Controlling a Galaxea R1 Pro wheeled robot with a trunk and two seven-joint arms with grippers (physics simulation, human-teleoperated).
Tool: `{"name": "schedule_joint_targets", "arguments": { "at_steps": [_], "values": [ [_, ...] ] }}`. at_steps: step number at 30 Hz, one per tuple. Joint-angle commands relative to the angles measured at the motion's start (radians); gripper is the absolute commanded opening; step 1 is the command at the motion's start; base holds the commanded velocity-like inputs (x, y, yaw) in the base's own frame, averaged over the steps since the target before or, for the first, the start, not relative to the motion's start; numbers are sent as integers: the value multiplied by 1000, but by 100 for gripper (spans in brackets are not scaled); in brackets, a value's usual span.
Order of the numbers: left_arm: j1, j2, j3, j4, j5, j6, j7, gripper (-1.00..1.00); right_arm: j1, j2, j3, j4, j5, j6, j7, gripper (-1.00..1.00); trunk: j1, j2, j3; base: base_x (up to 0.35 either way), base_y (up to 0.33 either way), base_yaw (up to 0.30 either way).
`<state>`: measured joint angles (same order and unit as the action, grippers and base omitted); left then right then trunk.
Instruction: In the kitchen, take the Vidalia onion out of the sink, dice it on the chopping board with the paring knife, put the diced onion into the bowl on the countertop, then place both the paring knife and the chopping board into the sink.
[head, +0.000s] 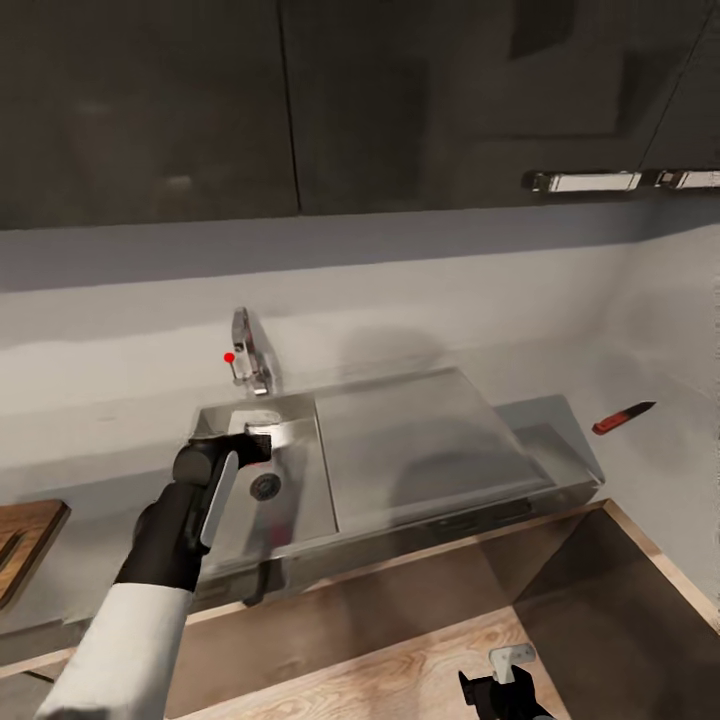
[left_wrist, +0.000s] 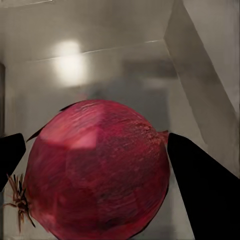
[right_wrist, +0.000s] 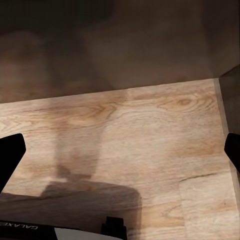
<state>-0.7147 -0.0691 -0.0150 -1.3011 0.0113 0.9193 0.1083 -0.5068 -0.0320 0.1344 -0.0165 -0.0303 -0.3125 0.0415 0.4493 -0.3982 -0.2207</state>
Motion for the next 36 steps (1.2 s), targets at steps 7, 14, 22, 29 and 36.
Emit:
{"name": "schedule_joint_targets", "arguments": {
  "at_steps": [7, 14, 22, 29, 36],
  "values": [
    [59, 1, -64, -95, -2, 9, 4, -100, -1, 1, 5, 1, -3, -4, 2, 100, 1, -2, 9, 0, 153, -42],
    [63, 3, -70, -102, -2, 10, 4, -100, -1, 1, 5, 1, -3, -4, 1, 100, 1, -2, 21, 0, 304, -3],
    [64, 2, -70, -100, -1, 10, 4, -100, -1, 3, 5, 1, -3, -4, 2, 100, 1, -2, 33, -8, 315, 1],
    [64, 3, -70, -96, -1, 10, 4, -100, -1, 3, 5, 1, -3, -4, 3, 100, 1, -2, 44, -154, 294, 76],
    [64, 2, -69, -96, -1, 10, 4, -100, -1, 3, 5, 1, -3, -4, 3, 100, 1, -2, 56, -231, 251, 113]
  ]
}}
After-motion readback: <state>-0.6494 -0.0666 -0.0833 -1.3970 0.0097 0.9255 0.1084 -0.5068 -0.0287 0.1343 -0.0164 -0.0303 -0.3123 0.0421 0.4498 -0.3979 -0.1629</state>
